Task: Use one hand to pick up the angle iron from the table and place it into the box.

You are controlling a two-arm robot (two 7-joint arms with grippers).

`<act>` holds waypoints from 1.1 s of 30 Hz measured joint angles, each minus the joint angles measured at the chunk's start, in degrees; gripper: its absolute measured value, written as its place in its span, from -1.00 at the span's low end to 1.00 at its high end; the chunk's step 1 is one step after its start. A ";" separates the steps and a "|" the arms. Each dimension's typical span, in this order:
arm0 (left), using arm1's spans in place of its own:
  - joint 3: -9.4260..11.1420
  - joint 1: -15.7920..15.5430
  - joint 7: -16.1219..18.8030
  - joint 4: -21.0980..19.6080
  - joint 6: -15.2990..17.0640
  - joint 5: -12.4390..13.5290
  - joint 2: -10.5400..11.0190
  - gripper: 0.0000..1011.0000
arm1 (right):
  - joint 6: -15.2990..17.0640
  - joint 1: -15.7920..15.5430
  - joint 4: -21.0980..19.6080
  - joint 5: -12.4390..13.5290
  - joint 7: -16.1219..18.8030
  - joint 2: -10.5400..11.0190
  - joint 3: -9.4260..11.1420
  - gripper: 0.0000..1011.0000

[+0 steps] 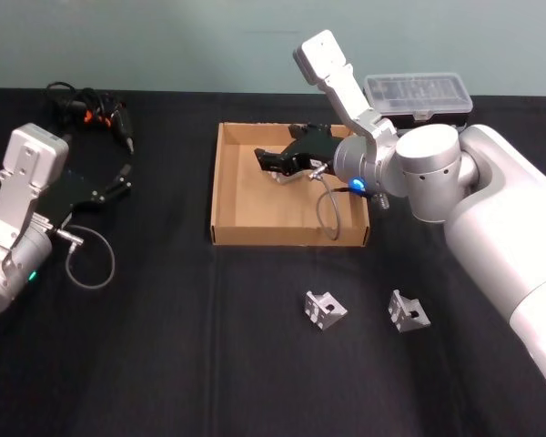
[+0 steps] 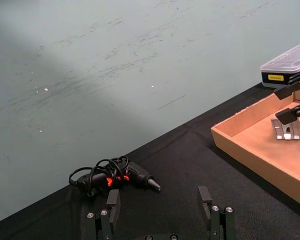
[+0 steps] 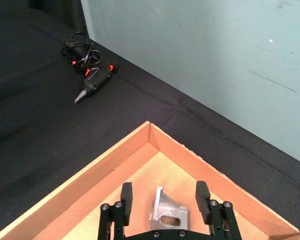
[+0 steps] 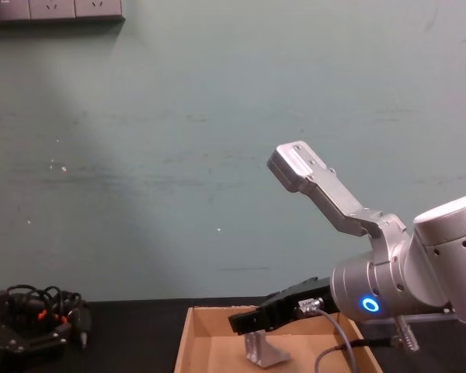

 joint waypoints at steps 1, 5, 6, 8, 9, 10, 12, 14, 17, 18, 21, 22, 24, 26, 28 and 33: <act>0.00 0.00 0.00 0.00 0.00 0.00 0.00 1.00 | 0.00 0.00 -0.01 0.01 0.00 0.01 0.00 0.59; 0.00 0.00 0.00 0.00 0.00 0.00 0.00 1.00 | -0.02 -0.03 -0.06 0.02 -0.02 0.02 0.03 0.81; 0.00 0.00 0.00 0.00 0.00 0.00 0.00 1.00 | -0.04 -0.04 -0.07 0.03 -0.03 0.03 0.04 0.87; 0.00 0.00 0.00 0.00 -0.01 0.00 0.00 1.00 | -0.23 -0.24 -0.49 0.10 0.04 0.14 0.22 0.96; 0.00 0.00 0.00 0.00 0.00 0.00 0.00 1.00 | -0.97 -1.19 -2.20 0.51 0.44 0.77 0.91 0.98; 0.00 0.00 0.00 0.00 0.00 0.00 0.00 1.00 | -1.41 -1.72 -3.06 0.79 0.80 1.19 1.26 0.99; 0.00 0.00 0.00 0.00 0.00 0.00 0.00 1.00 | -2.81 -3.58 -6.55 2.02 2.46 2.71 2.26 0.99; 0.00 0.00 0.00 0.00 0.00 0.00 0.00 1.00 | -3.86 -4.93 -9.02 3.12 3.92 3.96 2.94 0.99; 0.00 0.00 0.00 0.00 0.00 0.00 0.00 1.00 | -5.57 -7.92 -14.58 5.52 6.78 6.95 4.24 0.99; 0.00 0.00 0.00 0.00 0.00 0.00 0.00 1.00 | -6.06 -9.59 -17.48 6.90 8.07 8.56 5.09 0.99; 0.00 0.00 0.00 0.00 0.00 0.00 0.00 1.00 | -6.45 -12.44 -21.98 8.94 9.59 11.13 6.41 0.99; 0.00 0.00 0.00 0.00 0.00 0.00 0.00 1.00 | -6.58 -13.53 -23.59 9.62 10.12 12.07 6.91 0.99; 0.00 0.00 0.00 0.00 0.00 0.00 0.00 1.00 | -6.89 -16.74 -27.85 11.37 11.28 14.88 8.28 0.99; 0.00 0.00 0.00 0.00 0.00 0.00 0.00 1.00 | -7.45 -19.66 -31.21 12.82 12.51 17.64 9.42 0.99; 0.00 0.00 0.00 0.00 0.00 0.00 0.00 1.00 | -7.99 -21.55 -33.34 13.74 13.56 19.62 10.18 0.99; 0.00 0.00 0.00 0.00 0.00 0.00 0.00 1.00 | -10.42 -28.01 -38.31 17.52 18.58 26.85 12.70 0.99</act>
